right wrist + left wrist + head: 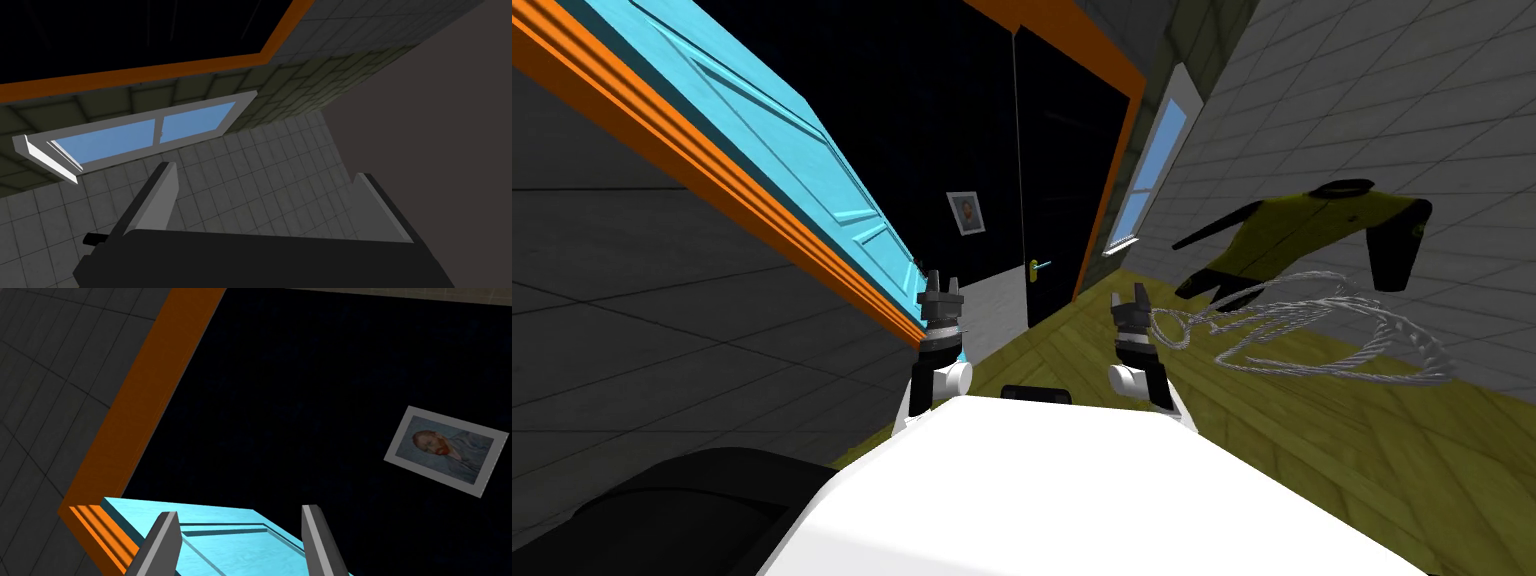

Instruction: Push the door open

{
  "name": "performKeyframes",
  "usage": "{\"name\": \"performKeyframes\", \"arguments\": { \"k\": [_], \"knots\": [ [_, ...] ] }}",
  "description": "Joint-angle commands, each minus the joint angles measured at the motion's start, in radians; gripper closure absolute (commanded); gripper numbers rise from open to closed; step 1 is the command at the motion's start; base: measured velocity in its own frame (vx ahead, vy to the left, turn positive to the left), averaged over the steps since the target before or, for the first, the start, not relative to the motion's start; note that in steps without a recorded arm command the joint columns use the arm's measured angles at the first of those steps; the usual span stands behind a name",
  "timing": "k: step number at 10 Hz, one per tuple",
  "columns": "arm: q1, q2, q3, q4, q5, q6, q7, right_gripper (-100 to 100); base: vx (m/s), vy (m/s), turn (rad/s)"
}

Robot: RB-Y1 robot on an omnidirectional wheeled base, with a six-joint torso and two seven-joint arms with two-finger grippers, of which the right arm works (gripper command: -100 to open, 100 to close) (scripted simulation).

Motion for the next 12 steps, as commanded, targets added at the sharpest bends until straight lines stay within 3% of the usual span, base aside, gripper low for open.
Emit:
{"name": "performKeyframes", "arguments": {
  "k": [1, 7, 8, 9, 12],
  "knots": [
    [-0.024, -0.016, -0.004, 0.049, -0.004, -0.003, -0.009, -100, 0.046, -0.068, 0.196],
    [-0.131, -0.062, -0.011, 0.248, -0.012, -0.012, -0.034, -100, 0.044, -0.077, 0.203],
    [-0.150, -0.070, -0.012, 0.274, -0.013, -0.014, -0.038, -100, 0.035, -0.094, 0.225],
    [-0.150, -0.070, -0.012, 0.286, -0.013, -0.014, -0.038, -100, 0.024, -0.077, 0.058],
    [-0.208, -0.093, -0.016, 0.382, -0.017, -0.019, -0.051, -100, 0.033, -0.073, 0.192]
  ]
}}
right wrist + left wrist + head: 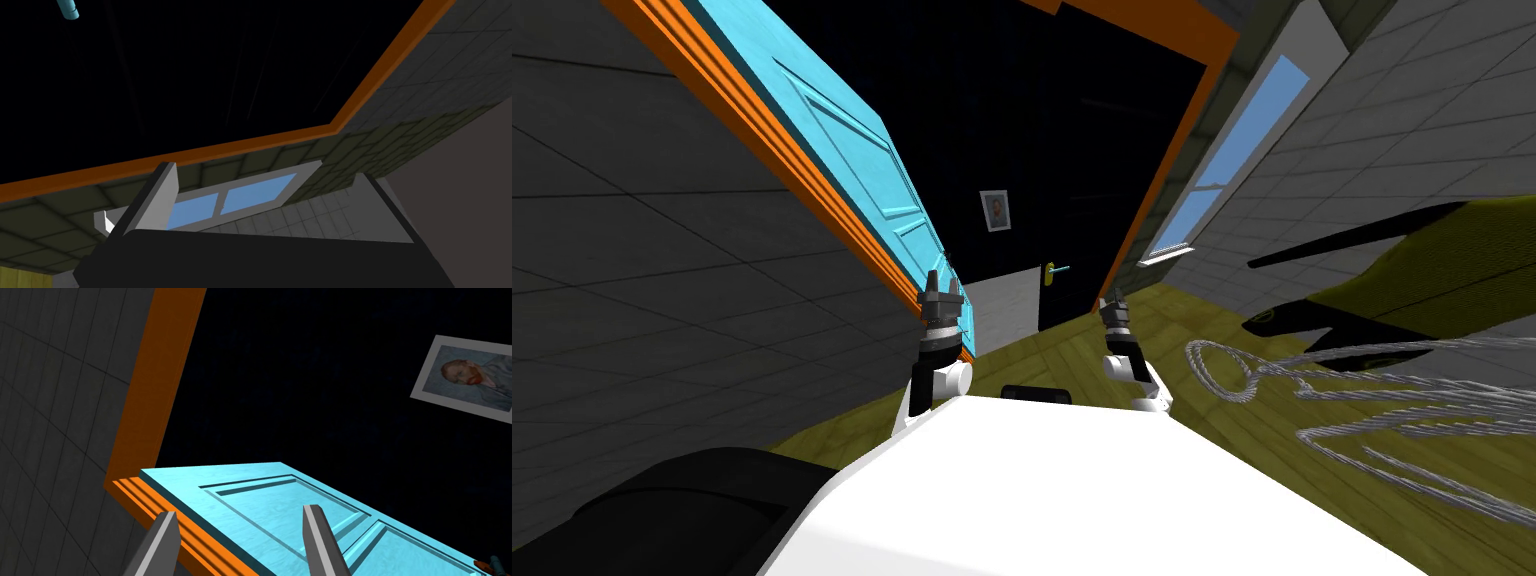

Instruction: Push the door open

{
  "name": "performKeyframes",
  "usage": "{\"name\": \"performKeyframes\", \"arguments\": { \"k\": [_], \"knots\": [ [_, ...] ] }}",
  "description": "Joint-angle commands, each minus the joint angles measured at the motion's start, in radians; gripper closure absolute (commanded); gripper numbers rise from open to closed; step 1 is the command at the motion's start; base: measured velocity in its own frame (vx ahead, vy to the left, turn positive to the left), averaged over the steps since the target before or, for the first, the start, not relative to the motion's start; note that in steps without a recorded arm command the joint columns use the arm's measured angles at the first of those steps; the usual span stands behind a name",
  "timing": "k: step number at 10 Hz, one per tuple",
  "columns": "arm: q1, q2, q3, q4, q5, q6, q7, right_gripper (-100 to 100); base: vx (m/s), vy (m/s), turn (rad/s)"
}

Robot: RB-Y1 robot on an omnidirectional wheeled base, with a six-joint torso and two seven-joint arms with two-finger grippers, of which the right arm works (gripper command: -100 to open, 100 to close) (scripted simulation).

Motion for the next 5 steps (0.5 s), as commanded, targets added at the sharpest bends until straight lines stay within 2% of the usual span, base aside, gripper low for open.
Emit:
{"name": "performKeyframes", "arguments": {
  "k": [1, 2, 4, 5],
  "knots": [
    [-0.015, -0.009, -0.003, 0.037, -0.002, -0.001, -0.006, -100, 0.029, -0.072, 0.057],
    [-0.035, -0.017, -0.004, 0.072, -0.004, -0.003, -0.010, -100, 0.017, -0.054, 0.099],
    [-0.074, -0.033, -0.006, 0.134, -0.007, -0.006, -0.019, -100, 0.025, -0.087, 0.221],
    [-0.074, -0.033, -0.006, 0.149, -0.007, -0.006, -0.019, -100, 0.025, -0.068, 0.066]
  ]
}}
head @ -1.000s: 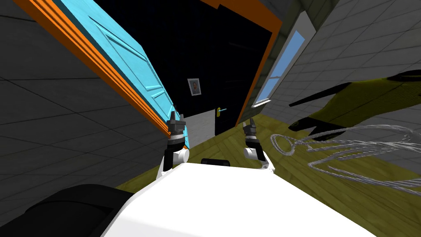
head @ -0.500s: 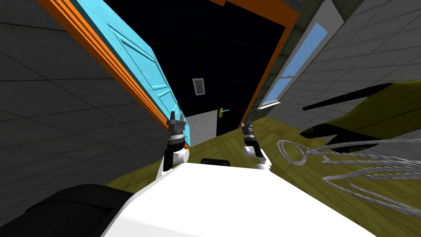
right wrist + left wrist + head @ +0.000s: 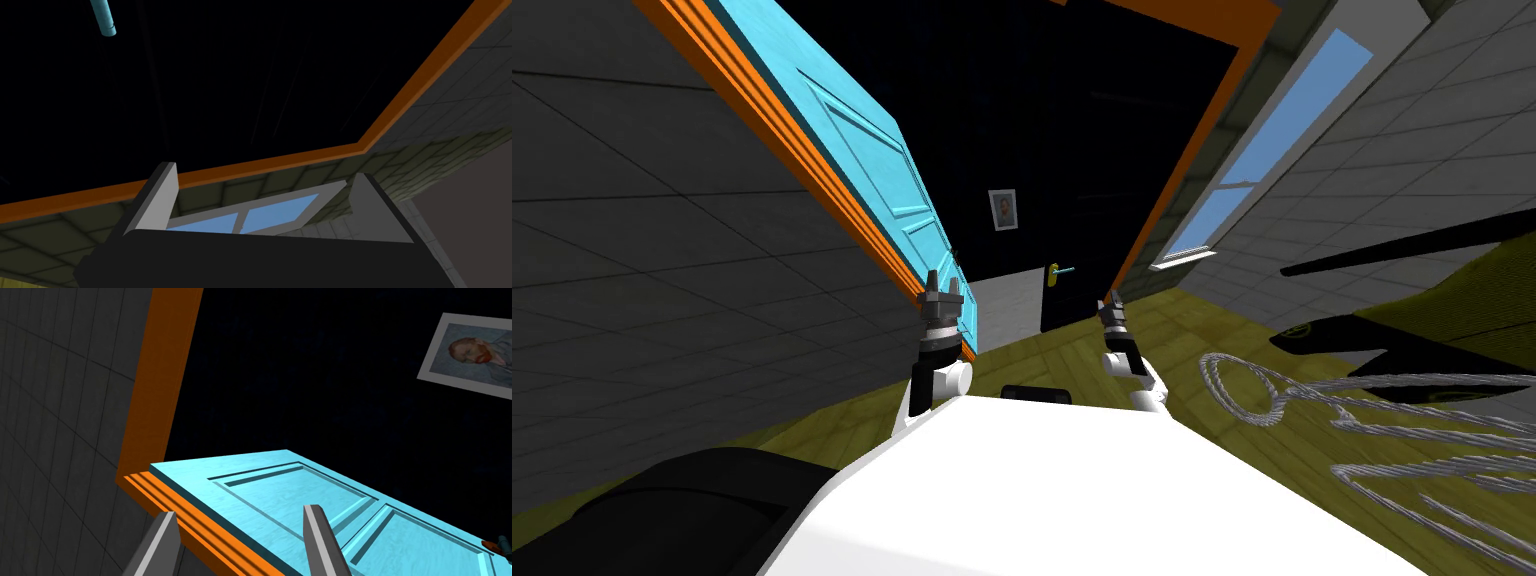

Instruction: Push the door open

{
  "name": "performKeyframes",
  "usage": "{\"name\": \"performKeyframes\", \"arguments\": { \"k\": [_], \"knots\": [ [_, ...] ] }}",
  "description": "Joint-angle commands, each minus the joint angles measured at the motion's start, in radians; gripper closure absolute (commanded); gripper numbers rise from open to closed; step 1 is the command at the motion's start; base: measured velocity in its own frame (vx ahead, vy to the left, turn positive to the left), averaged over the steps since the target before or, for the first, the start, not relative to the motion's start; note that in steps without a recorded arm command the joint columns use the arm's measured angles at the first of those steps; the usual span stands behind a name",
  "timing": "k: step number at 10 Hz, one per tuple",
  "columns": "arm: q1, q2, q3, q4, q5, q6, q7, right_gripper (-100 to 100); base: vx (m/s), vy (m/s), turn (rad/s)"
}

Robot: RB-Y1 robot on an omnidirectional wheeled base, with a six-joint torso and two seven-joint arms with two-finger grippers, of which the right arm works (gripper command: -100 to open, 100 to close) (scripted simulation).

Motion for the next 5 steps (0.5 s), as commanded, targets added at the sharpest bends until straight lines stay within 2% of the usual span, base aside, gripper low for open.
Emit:
{"name": "performKeyframes", "arguments": {
  "k": [1, 2, 3, 4, 5],
  "knots": [
    [-0.025, -0.011, -0.002, 0.050, -0.002, -0.002, -0.006, -100, 0.017, -0.050, 0.128],
    [-0.044, -0.018, -0.003, 0.075, -0.003, -0.004, -0.011, -100, 0.029, -0.066, 0.255],
    [-0.044, -0.018, -0.003, 0.089, -0.003, -0.004, -0.011, -100, 0.019, -0.066, 0.054],
    [-0.064, -0.026, -0.004, 0.120, -0.005, -0.006, -0.015, -100, 0.014, -0.062, 0.099],
    [-0.084, -0.034, -0.005, 0.150, -0.006, -0.007, -0.019, -100, 0.024, -0.091, 0.219]
  ]
}}
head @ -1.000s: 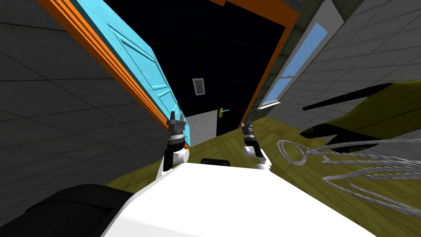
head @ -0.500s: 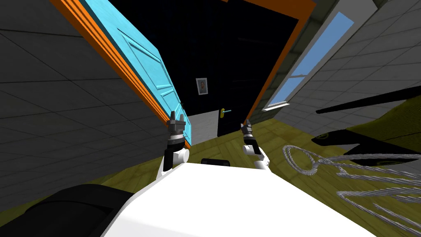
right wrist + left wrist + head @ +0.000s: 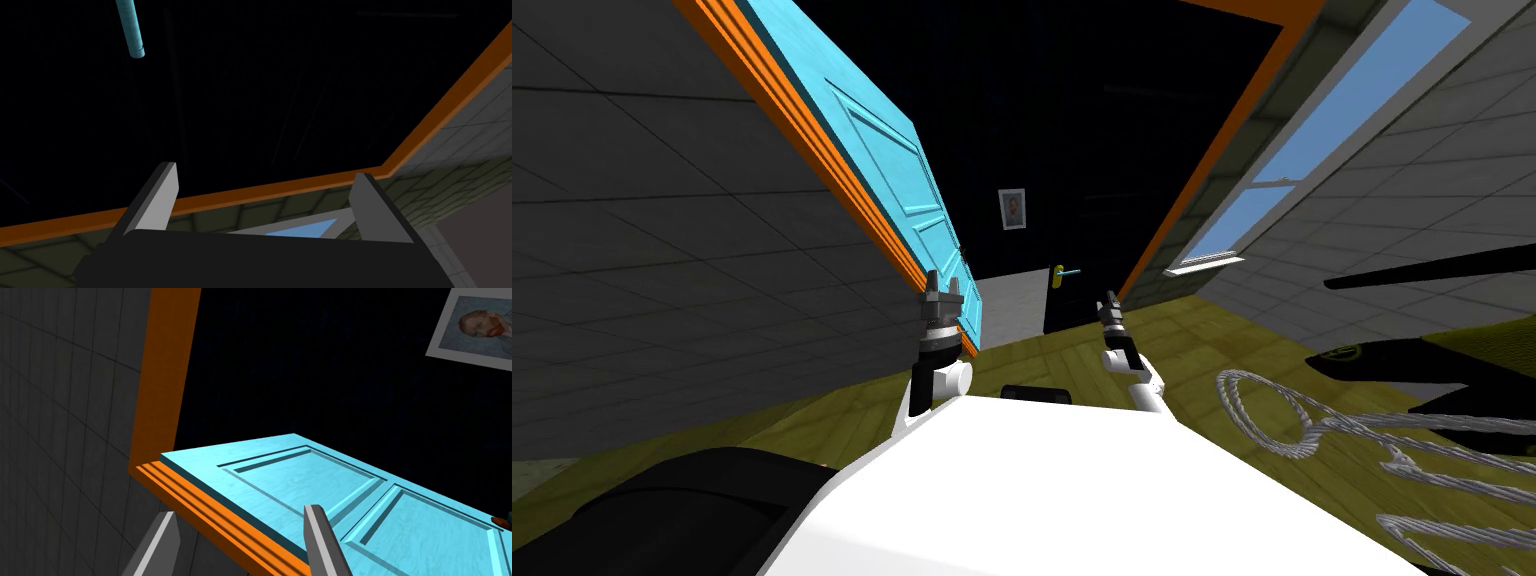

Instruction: Push the door open

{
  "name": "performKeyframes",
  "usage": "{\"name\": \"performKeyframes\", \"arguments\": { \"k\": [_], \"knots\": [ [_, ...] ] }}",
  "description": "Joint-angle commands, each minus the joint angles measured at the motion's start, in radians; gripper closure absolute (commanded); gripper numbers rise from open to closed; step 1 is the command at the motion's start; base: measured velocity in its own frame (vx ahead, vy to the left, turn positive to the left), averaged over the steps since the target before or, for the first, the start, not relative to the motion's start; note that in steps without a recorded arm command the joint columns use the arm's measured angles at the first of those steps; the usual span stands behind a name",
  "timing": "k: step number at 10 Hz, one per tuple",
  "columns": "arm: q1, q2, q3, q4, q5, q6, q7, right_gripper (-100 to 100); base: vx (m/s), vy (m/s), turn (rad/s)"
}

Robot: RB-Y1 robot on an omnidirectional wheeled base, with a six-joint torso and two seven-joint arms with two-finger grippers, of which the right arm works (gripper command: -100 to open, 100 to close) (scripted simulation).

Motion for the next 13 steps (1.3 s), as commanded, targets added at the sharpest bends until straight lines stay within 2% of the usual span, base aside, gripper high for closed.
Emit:
{"name": "performKeyframes", "arguments": {
  "k": [1, 5, 6, 8, 9, 13],
  "knots": [
    [-0.015, -0.006, -0.002, 0.034, -0.002, 0.001, -0.004, -100, 0.012, -0.073, 0.082],
    [-0.093, -0.037, -0.006, 0.171, -0.007, -0.006, -0.022, -100, 0.012, -0.084, 0.196],
    [-0.093, -0.037, -0.006, 0.180, -0.007, -0.006, -0.022, -100, 0.010, -0.076, 0.036],
    [-0.130, -0.052, -0.009, 0.239, -0.010, -0.009, -0.030, -100, 0.001, -0.067, 0.168],
    [-0.130, -0.052, -0.009, 0.250, -0.010, -0.009, -0.030, -100, 0.011, -0.057, 0.087],
    [-0.202, -0.080, -0.013, 0.376, -0.015, -0.015, -0.047, -100, 0.006, -0.076, 0.184]
  ]
}}
